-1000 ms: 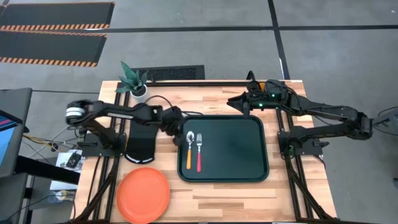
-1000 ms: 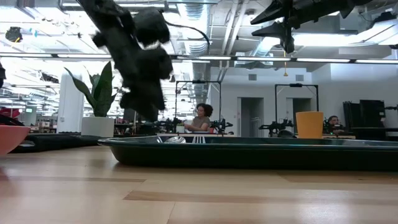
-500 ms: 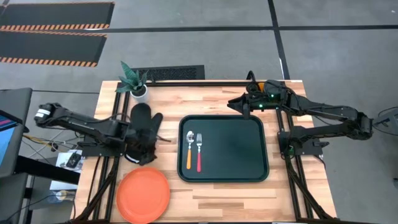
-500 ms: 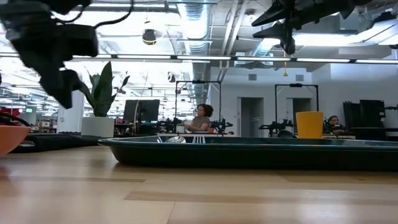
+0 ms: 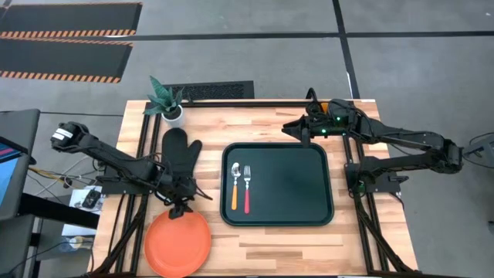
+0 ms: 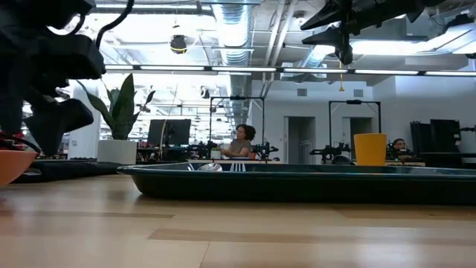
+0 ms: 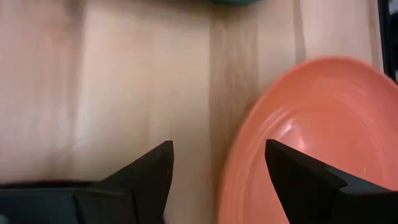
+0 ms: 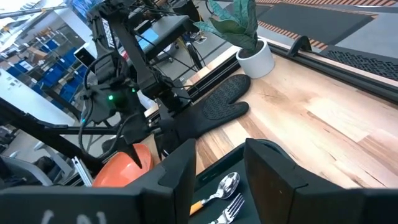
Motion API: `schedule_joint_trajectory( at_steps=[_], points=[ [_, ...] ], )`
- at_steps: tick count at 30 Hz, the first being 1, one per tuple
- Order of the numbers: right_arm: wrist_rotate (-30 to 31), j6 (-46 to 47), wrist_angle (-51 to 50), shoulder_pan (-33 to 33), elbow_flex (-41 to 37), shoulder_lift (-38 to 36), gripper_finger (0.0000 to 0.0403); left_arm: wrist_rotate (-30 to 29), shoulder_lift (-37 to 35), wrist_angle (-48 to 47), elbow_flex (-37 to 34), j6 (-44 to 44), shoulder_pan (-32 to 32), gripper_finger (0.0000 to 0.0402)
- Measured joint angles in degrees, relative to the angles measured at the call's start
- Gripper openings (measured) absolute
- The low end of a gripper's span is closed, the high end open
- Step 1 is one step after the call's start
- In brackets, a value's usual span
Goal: Pick and place plate/cup/fork/spoon on tray
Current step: Put the orange plate to the right of the pink fork on the black tray
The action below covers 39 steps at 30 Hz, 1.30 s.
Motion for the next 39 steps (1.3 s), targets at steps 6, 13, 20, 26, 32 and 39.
schedule_joint_trajectory(
  at_steps=[6, 13, 20, 26, 32, 39],
  points=[
    [0.1, 0.0, 0.0, 0.0, 0.0, 0.0, 0.0158, 0.5, 7.7, 4.0, 0.0, 1.5, -1.2, 0.0239],
    [0.1, 0.0, -0.1, 0.0, 0.0, 0.0, 0.0159, 2.6, 13.8, 7.9, 0.2, 2.2, -1.2, 0.0222],
    [0.1, 0.0, -0.2, 0.0, 0.0, 0.0, 0.0156, 3.8, 13.9, 8.1, 0.2, 2.2, -1.2, 0.0087],
    [0.1, 0.0, -0.2, 0.0, 0.0, 0.0, 0.0155, 10.0, 14.0, 8.9, 0.0, 0.8, -1.4, 0.0009],
    [0.1, 0.0, -0.3, 0.0, 0.0, 0.0, 0.0152, 10.8, 14.0, 8.6, 0.5, -4.7, -1.3, 0.0002],
    [0.1, 0.0, -1.3, 0.0, 0.0, 0.0, 0.0151, 11.0, 12.7, 7.5, 4.5, -18.0, -1.8, 0.0001]
  ],
)
